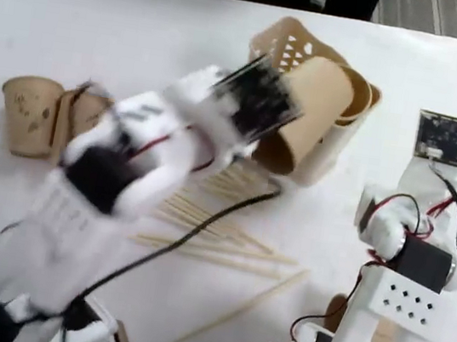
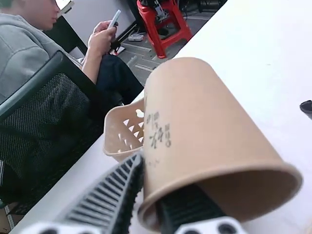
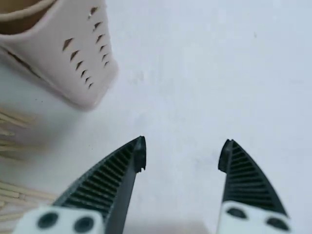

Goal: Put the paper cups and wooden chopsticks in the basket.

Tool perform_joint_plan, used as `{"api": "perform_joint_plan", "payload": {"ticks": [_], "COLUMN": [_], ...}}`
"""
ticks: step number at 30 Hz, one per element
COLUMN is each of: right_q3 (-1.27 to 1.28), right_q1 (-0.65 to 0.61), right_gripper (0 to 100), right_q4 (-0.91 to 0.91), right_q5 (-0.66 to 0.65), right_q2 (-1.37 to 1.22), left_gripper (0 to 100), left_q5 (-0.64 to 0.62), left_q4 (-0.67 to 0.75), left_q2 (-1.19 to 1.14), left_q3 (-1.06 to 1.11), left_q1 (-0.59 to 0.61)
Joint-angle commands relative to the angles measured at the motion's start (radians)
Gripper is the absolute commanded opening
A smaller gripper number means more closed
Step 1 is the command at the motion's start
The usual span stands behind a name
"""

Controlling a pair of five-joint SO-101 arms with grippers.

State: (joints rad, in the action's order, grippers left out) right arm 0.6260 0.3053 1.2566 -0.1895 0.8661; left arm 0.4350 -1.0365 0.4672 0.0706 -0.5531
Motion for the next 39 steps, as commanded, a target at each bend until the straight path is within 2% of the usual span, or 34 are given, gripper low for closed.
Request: {"api": "perform_joint_plan", "payload": {"ticks": [1,8,14,17,21,23,29,39], "right_q3": [-0.015,-0.015,-0.014,-0.014,-0.014,-0.014,-0.014,-0.014], "right_q1": [0.065,0.094,0.094,0.094,0.094,0.093,0.091,0.090], "right_gripper": [25.1,25.1,25.1,25.1,25.1,25.1,25.1,25.1], "right_q4": [-0.033,-0.050,-0.051,-0.051,-0.051,-0.051,-0.051,-0.051], "right_q5": [0.037,0.043,0.043,0.043,0.041,0.041,0.038,0.035], "right_q2": [0.019,0.021,0.019,0.019,0.019,0.019,0.019,0.019], "left_gripper": [2,2,3,11,18,19,20,20], "left_q5": [-0.003,-0.003,-0.008,-0.018,-0.141,-0.160,-0.166,-0.166], "left_q4": [0.023,0.023,-0.023,-0.064,-0.074,-0.068,0.043,0.235], "left_q2": [-0.179,-0.455,-0.541,-0.538,-0.545,-0.547,-0.561,-0.746], "left_q3": [-0.175,-0.365,-0.463,-0.523,-0.598,-0.617,-0.611,-0.621], "left_q1": [0.016,0.070,0.076,0.074,0.097,0.102,0.102,0.099]}}
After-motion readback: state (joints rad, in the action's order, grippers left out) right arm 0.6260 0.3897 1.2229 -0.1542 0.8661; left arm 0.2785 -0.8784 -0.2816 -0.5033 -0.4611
